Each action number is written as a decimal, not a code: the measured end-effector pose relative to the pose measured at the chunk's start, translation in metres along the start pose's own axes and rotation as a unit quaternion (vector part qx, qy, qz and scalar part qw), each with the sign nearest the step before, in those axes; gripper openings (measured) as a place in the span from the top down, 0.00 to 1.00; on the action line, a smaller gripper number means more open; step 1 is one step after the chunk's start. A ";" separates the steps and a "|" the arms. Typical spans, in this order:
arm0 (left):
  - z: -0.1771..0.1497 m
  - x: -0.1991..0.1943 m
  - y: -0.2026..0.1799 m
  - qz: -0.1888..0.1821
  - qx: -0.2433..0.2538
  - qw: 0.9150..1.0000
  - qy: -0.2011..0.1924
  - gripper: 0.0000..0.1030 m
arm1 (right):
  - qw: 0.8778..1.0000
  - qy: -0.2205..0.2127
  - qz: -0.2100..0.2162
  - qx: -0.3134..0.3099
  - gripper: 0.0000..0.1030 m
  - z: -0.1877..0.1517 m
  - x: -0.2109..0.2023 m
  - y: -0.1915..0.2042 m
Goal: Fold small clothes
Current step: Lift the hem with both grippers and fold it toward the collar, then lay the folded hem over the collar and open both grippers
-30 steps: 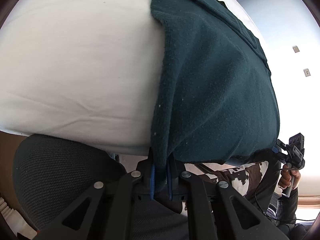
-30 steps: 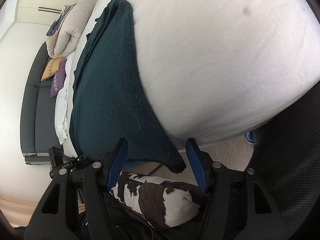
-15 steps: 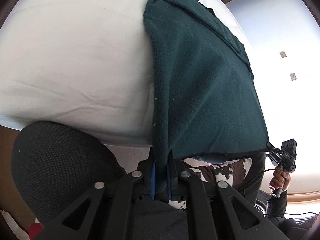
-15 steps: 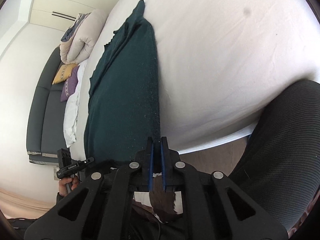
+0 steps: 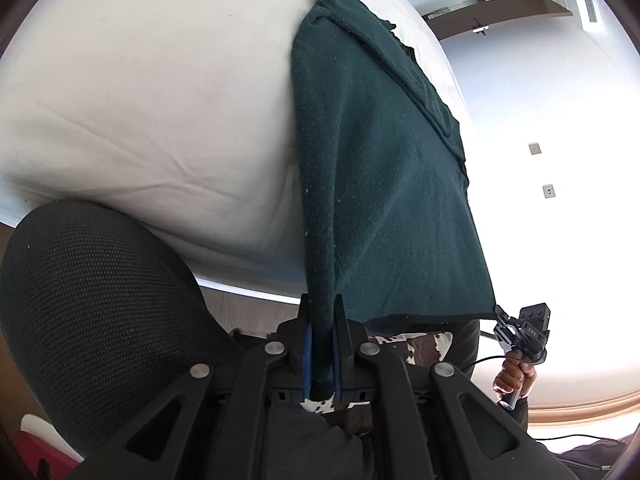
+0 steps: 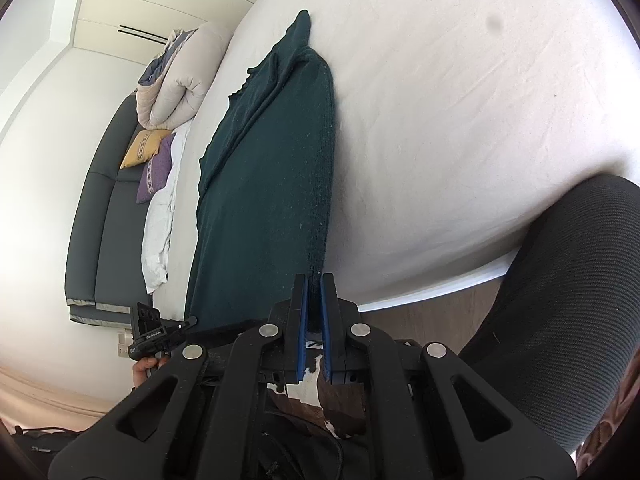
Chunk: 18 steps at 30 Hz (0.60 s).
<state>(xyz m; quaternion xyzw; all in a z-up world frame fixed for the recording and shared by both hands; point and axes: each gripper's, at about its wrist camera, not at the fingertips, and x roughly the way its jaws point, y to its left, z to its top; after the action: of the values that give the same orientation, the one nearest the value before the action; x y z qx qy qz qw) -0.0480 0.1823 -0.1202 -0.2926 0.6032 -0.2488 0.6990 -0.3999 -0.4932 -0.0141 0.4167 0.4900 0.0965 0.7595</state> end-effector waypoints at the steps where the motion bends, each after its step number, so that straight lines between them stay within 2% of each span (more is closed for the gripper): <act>1: 0.000 -0.002 0.003 -0.011 -0.009 1.000 -0.005 0.93 | 1.000 -0.001 -0.002 0.001 0.95 0.001 -0.002 -0.001; 6: -0.002 -0.004 0.018 -0.049 -0.041 0.998 -0.019 0.93 | 1.000 -0.009 0.008 0.007 0.95 0.001 -0.008 -0.005; 11: 0.001 -0.010 0.012 -0.077 -0.037 0.996 -0.028 0.93 | 0.999 -0.017 0.036 0.011 0.95 0.013 -0.010 0.003; 18: 0.032 -0.027 -0.009 -0.135 -0.037 0.988 -0.071 0.93 | 0.995 -0.054 0.085 0.012 0.95 0.062 -0.005 0.037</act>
<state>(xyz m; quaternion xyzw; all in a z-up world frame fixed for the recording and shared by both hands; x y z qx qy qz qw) -0.0207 0.1982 -0.0915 -0.4136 0.5159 -0.2969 0.6890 -0.3416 -0.5061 0.0265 0.4703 0.4125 0.1319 0.7689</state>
